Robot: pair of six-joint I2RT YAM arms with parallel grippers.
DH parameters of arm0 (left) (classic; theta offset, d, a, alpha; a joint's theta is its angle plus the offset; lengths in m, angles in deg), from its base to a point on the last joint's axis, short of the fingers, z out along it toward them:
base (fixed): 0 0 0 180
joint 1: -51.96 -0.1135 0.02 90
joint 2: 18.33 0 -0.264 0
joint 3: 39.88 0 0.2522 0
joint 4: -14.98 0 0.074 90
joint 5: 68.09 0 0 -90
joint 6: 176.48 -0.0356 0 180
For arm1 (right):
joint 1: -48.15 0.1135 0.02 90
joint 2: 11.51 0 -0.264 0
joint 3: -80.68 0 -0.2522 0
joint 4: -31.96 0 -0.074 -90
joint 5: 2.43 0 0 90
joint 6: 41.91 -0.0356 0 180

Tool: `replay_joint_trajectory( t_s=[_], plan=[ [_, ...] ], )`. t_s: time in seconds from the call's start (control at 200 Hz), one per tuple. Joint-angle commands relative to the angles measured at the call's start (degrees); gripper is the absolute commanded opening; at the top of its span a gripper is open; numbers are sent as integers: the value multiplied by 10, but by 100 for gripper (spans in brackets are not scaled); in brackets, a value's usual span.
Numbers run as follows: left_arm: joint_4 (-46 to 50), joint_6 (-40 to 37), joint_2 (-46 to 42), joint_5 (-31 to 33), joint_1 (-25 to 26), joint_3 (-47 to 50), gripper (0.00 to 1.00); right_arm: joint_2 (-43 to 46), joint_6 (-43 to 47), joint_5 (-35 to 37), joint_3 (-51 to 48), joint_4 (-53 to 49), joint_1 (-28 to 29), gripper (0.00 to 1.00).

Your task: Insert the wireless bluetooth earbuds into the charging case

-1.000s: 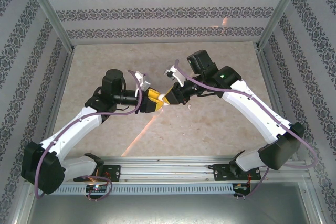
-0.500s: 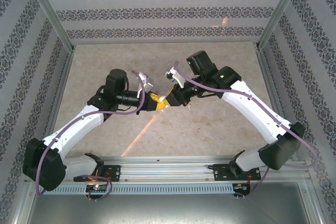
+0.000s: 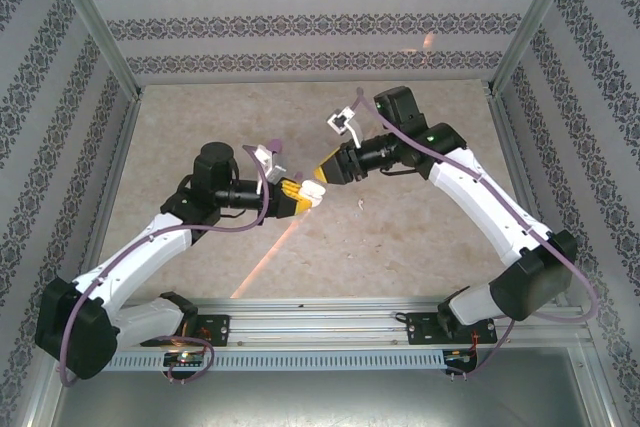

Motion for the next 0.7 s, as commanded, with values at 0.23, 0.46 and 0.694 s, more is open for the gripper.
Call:
replay_joint_trajectory(
  t_s=[0.23,0.46,0.694],
  plan=[
    [-109,18,-37,128,6,45,0,16,-254,92,-27,69,5,61],
    [-192,38,-39,207,6,71,0,82,-495,115,-170,284,28,69],
    [-281,78,-30,187,6,89,0,71,-536,119,-173,302,53,70]
  ],
)
